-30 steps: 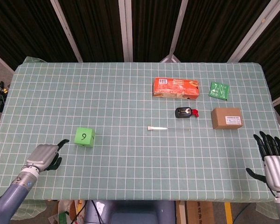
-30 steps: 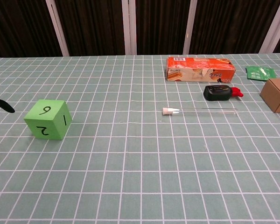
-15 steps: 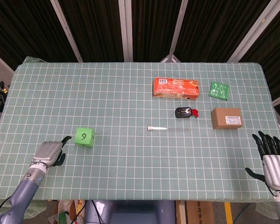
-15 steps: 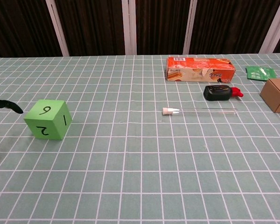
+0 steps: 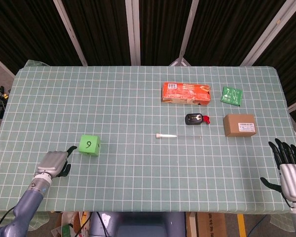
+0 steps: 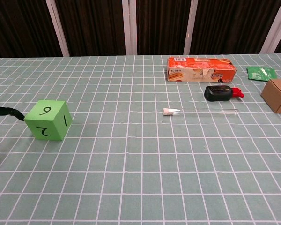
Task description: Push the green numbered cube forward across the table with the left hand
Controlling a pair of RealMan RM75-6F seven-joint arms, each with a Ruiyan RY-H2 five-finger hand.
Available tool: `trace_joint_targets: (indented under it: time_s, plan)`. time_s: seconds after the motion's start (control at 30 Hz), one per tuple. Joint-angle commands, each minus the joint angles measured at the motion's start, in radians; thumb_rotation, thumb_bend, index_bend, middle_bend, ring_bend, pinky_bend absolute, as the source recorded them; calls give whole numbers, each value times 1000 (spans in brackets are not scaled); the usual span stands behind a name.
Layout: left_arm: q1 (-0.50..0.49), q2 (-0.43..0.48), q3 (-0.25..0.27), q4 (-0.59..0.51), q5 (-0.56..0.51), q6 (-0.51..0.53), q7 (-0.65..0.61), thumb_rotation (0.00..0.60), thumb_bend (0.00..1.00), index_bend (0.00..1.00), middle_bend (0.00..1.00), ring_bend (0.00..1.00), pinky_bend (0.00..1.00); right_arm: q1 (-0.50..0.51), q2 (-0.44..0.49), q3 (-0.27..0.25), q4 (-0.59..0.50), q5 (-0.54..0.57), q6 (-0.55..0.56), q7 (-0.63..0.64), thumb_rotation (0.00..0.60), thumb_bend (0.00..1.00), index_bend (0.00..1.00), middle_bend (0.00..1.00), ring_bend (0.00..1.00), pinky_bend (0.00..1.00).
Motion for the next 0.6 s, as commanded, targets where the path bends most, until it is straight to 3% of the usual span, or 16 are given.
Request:
trace_joint_targets:
  time_s: [0.03,0.6]
  plan:
    - [-5,-4,4,2,0,-11,-5,600,714,119,807,726,834,-2,0,1,0,1,3,1,600,45,58,0,0,0]
    - [-32,-91,33,-15,38,44,73,600,714,119,807,726,834,-10,18,9,-5,13,14,34,600,45,58,0,0,0]
